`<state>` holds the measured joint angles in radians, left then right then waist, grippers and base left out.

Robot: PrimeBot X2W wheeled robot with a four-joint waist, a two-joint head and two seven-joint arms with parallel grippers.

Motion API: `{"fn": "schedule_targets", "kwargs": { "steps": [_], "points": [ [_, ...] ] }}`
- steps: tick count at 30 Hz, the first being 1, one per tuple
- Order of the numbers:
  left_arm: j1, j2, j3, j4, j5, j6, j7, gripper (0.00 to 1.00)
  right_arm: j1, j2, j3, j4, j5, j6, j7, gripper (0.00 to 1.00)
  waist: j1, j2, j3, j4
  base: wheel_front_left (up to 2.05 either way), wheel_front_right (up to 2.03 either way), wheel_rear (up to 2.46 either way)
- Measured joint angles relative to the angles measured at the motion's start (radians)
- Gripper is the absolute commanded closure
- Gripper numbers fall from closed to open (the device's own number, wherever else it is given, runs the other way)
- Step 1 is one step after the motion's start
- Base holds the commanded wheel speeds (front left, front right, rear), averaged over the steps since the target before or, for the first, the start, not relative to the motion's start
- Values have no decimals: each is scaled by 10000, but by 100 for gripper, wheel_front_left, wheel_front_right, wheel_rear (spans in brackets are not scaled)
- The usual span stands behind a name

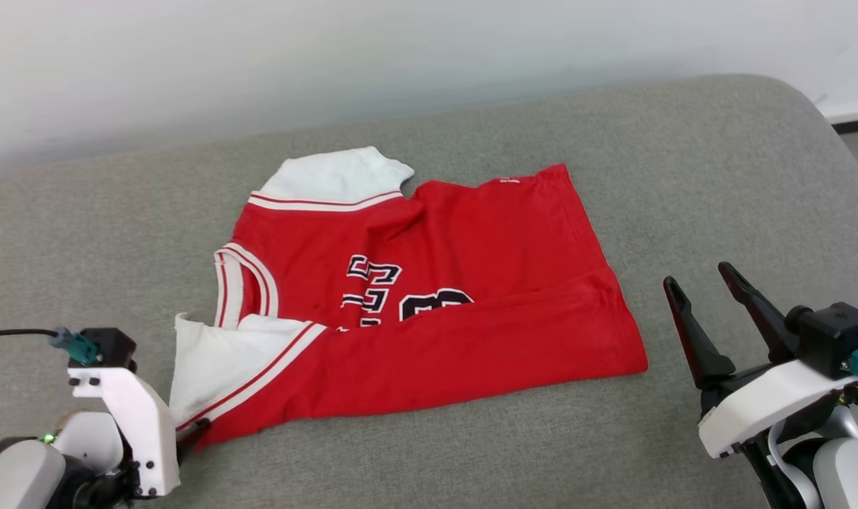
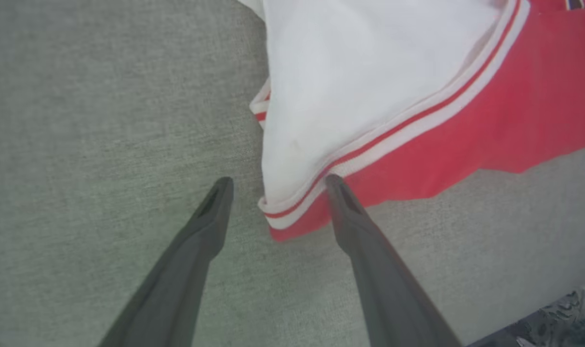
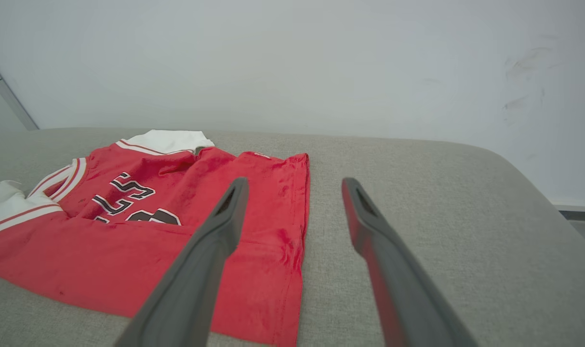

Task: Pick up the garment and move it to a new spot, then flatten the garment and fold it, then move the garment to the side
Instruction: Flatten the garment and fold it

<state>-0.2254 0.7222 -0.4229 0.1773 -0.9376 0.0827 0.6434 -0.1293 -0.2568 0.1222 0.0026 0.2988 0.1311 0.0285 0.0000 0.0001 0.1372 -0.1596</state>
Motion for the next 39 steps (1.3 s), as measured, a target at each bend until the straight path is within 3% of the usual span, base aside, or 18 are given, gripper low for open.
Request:
{"fn": "schedule_targets", "kwargs": {
  "steps": [7,8,9,10,11,18,25,30,37,38,39],
  "points": [
    [-538,-401,-194,1051,-236,-105,445,0,65,86,-71,-109,130,0,259,0,-1,0,442,-362,0,0,0],
    [-600,-437,-194,1185,-357,-157,556,20,70,84,-121,-109,188,0,299,0,-2,0,474,-413,0,0,0],
    [-666,-449,-198,1285,-443,-230,675,60,73,77,-190,-109,203,0,359,0,-3,0,496,-458,0,0,0],
    [-706,-456,-196,1344,-493,-272,755,88,94,61,-270,-111,247,0,441,0,-3,0,512,-493,0,0,0],
    [-716,-468,-190,1386,-543,-299,757,100,109,42,-376,-111,318,0,508,0,-3,0,515,-510,0,0,0],
    [-865,-665,-105,1373,-625,-445,531,100,-10,-462,-828,109,1277,0,2025,0,-2,0,519,-400,0,0,0],
    [-1280,-642,119,589,-575,-360,255,100,-1067,-1034,-393,1248,2479,0,5279,0,0,0,697,-36,0,0,0],
    [-1613,-673,73,-140,-474,-255,347,100,-2033,-986,146,2176,2924,0,6638,0,1,0,1046,326,0,0,0],
    [-1849,-851,-161,-725,-255,-165,357,100,-2971,-719,686,3695,3388,0,7612,0,1,0,1506,831,0,0,0],
    [-1861,-865,-169,-763,-251,-130,355,100,-3059,-765,780,3812,3428,0,7703,49,1,0,1547,880,0,0,0],
    [-1862,-874,-176,-784,-247,-125,355,100,-3159,-802,836,3898,3463,-2,7695,75,0,0,1581,918,0,0,0]
  ]
}}
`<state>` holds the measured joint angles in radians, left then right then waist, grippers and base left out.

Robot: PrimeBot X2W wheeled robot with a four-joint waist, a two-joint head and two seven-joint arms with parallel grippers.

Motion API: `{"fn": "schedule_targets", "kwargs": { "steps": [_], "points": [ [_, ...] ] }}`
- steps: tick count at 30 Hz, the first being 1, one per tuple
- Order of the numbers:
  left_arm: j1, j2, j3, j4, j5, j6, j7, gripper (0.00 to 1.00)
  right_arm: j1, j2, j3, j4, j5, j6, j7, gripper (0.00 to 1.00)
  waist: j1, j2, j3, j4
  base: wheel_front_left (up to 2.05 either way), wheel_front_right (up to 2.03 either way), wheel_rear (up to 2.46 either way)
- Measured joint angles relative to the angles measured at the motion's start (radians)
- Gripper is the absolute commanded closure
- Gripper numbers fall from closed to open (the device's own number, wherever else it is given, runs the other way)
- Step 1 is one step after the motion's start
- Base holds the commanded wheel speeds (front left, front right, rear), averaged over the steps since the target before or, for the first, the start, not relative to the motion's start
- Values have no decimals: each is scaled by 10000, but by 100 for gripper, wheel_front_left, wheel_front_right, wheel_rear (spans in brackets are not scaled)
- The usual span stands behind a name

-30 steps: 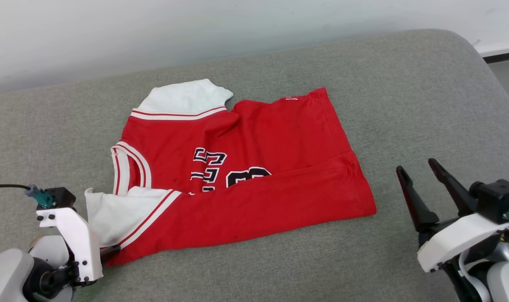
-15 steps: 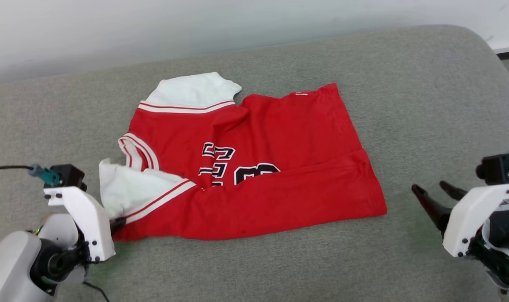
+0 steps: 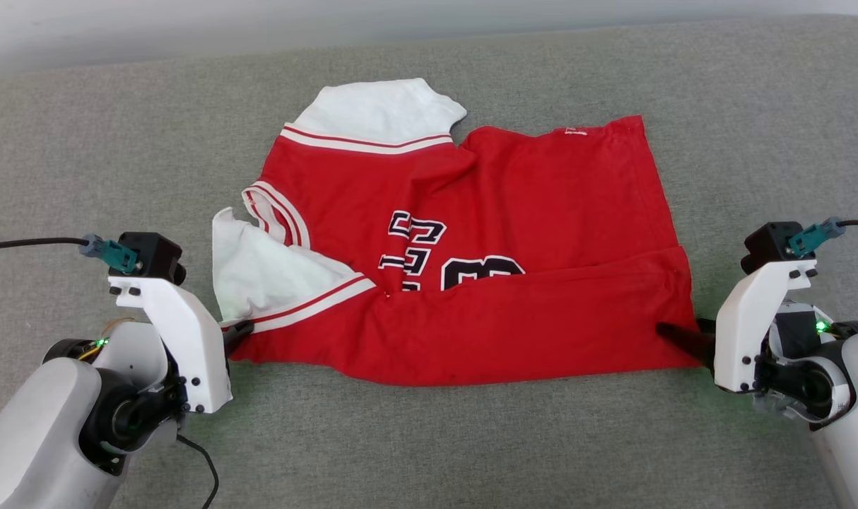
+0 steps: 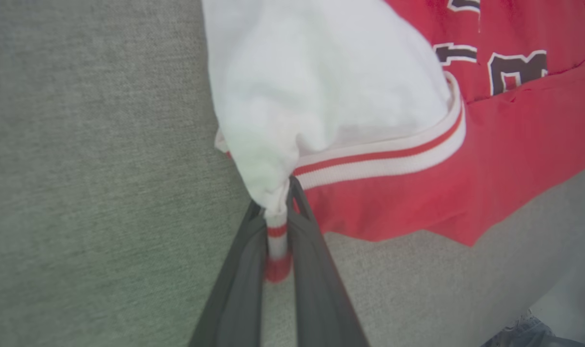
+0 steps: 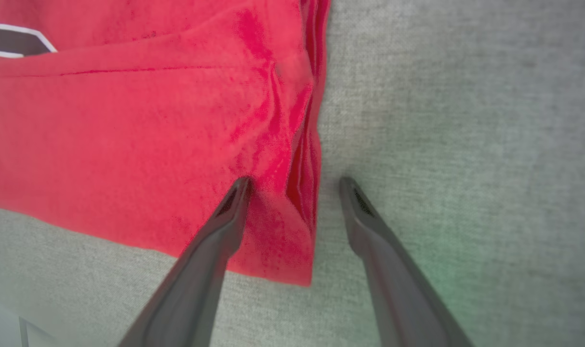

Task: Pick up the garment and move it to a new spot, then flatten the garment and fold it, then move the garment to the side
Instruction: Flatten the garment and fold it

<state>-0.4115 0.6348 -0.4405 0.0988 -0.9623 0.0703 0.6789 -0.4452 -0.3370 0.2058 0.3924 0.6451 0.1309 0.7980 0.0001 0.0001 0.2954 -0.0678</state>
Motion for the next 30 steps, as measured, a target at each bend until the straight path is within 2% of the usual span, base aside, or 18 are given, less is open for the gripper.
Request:
{"fn": "schedule_targets", "kwargs": {
  "steps": [1,9,17,24,30],
  "points": [
    [0,-4,-10,-12,2,6,-2,100,-52,-13,25,90,92,0,-10,100,0,0,22,27,0,0,0],
    [135,-17,-10,-12,-13,56,-96,100,-256,-259,523,299,500,0,-431,100,0,0,-311,-14,0,0,0],
    [691,46,27,-100,-184,96,-222,100,-173,-637,838,-418,546,0,-646,100,0,0,-1232,-73,0,0,0],
    [2002,159,226,-520,-546,303,-558,100,768,-652,1001,-1034,522,0,-660,100,-1,0,-2351,-8,0,0,0],
    [3676,424,504,-1198,-872,738,-888,100,1901,-654,823,-1682,491,0,-522,100,-2,0,-3074,178,0,0,0]
  ]
}}
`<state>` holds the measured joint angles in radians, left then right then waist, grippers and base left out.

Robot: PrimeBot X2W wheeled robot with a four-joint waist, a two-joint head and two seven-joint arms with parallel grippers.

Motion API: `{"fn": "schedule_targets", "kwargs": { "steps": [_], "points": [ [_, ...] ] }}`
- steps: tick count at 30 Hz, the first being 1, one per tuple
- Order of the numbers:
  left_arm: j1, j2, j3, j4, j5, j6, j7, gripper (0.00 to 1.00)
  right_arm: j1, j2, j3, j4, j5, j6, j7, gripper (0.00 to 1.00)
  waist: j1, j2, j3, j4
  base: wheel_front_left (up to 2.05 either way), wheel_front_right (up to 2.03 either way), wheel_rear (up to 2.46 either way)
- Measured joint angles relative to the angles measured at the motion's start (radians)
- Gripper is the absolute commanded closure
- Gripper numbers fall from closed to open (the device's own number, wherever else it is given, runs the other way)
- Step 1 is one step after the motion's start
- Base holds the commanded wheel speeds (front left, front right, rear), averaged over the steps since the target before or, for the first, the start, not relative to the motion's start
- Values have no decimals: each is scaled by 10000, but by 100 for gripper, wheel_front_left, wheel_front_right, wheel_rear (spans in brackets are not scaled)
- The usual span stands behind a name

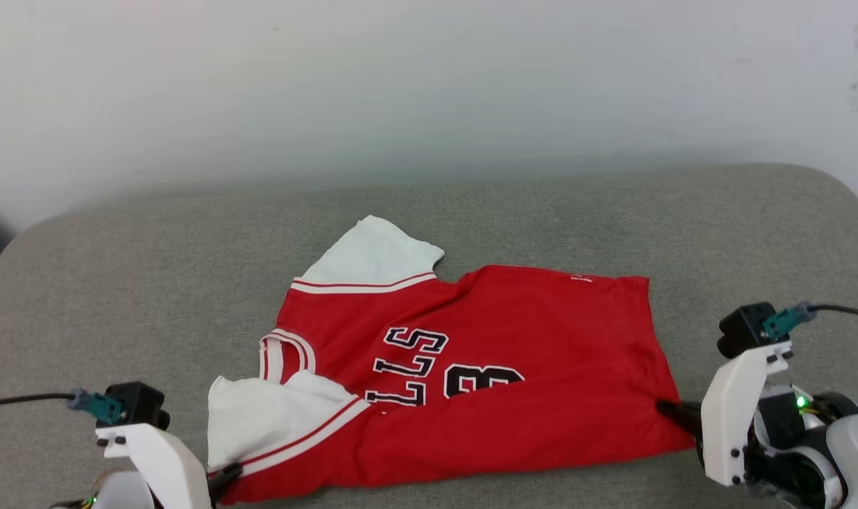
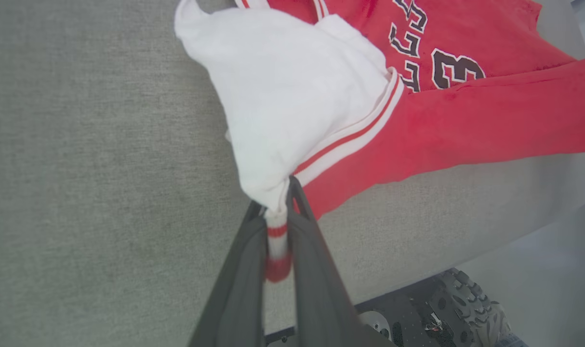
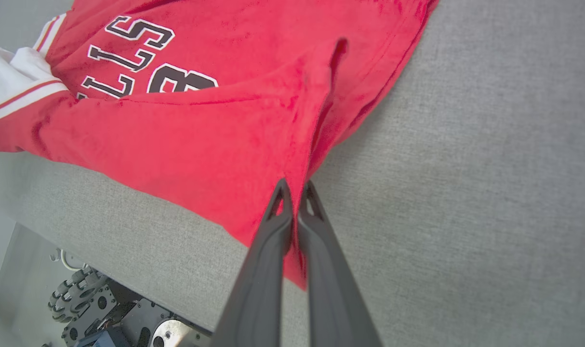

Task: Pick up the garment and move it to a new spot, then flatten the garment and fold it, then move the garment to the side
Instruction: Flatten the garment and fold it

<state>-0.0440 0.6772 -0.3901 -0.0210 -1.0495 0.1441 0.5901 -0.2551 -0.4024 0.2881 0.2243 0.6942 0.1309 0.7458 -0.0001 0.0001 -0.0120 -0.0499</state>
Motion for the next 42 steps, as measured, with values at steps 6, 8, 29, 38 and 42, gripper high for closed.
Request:
{"fn": "schedule_targets", "kwargs": {
  "steps": [6,8,29,38,42],
  "points": [
    [683,-180,-13,-59,-198,71,-255,100,1168,186,-472,-50,-188,0,-203,88,0,0,-8,303,0,0,0],
    [593,-529,12,207,-199,134,-514,81,1430,324,-543,98,-259,0,-420,0,0,0,62,355,0,0,0],
    [-2971,-826,562,957,2324,765,-3269,0,1034,1116,-1770,-1668,-2387,0,-6397,0,1,0,973,-601,0,0,0],
    [-6369,-1072,307,2265,3057,568,-2941,0,-317,1406,-2190,-2311,-2941,0,-6748,0,3,0,2714,-1026,0,0,0],
    [-7589,-1016,261,3195,2801,224,-2075,0,-768,1574,-2079,-2339,-2976,0,-6815,0,4,0,3479,-1310,0,0,0]
  ]
}}
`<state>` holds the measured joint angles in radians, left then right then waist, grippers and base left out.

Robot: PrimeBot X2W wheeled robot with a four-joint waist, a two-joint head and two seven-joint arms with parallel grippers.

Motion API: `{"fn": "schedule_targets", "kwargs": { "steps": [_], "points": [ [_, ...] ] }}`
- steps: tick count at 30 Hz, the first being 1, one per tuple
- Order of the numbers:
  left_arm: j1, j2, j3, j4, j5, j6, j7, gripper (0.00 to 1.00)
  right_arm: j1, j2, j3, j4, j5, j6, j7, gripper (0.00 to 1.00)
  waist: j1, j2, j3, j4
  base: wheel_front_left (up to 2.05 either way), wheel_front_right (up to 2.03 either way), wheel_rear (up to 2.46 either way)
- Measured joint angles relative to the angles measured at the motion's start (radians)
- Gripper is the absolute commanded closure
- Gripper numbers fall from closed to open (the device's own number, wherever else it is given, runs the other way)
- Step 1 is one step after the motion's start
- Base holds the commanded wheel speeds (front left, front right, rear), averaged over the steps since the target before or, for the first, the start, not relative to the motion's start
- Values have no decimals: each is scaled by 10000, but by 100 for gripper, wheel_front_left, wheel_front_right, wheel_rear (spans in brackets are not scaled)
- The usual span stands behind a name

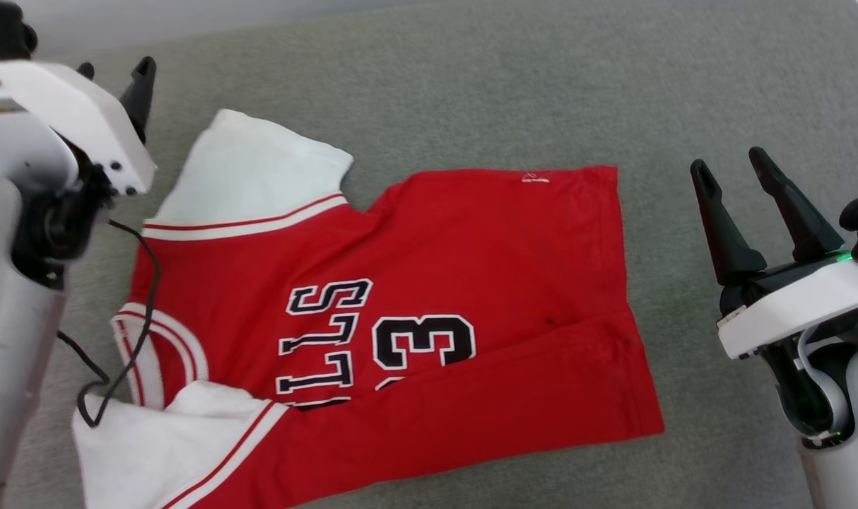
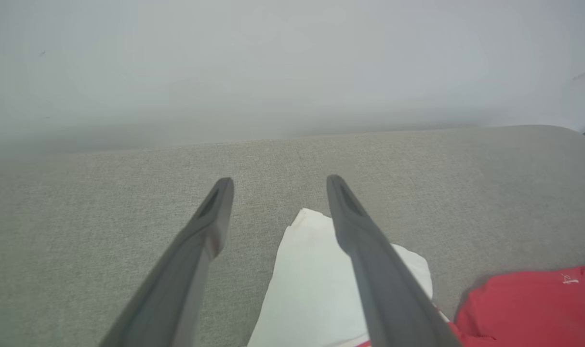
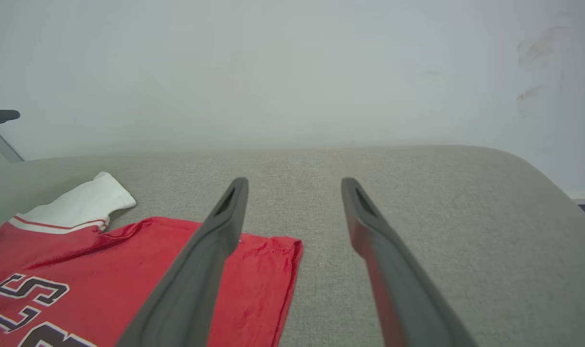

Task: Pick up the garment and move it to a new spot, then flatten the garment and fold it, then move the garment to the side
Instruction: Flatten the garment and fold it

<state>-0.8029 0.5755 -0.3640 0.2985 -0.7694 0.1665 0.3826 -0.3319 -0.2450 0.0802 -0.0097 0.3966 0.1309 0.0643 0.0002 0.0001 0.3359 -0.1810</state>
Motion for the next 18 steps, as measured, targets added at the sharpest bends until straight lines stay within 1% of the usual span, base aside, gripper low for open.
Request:
{"fn": "schedule_targets", "kwargs": {
  "steps": [2,5,9,14,16,18],
  "points": [
    [-470,115,-67,387,-153,-228,570,0,-81,92,40,75,2,0,-61,0,0,0,269,-222,0,0,0],
    [-1079,282,-274,771,-384,-543,1760,0,-205,159,136,155,23,0,-259,0,0,0,587,-618,0,0,0],
    [-1677,825,-529,1007,-556,-686,3432,0,-379,303,389,397,125,0,-414,0,0,0,1010,-1109,0,0,0],
    [-1903,1333,-872,1168,-702,-374,5417,0,-454,416,594,717,368,0,-650,0,0,0,1540,-1667,0,0,0],
    [-1907,1505,-920,1139,-711,-259,5866,0,-523,449,667,826,464,0,-729,0,0,0,1742,-1854,0,0,0],
    [-1967,1689,-909,1087,-696,-134,6019,0,-576,454,777,930,550,0,-779,0,-1,0,1925,-2022,0,0,0]
  ]
}}
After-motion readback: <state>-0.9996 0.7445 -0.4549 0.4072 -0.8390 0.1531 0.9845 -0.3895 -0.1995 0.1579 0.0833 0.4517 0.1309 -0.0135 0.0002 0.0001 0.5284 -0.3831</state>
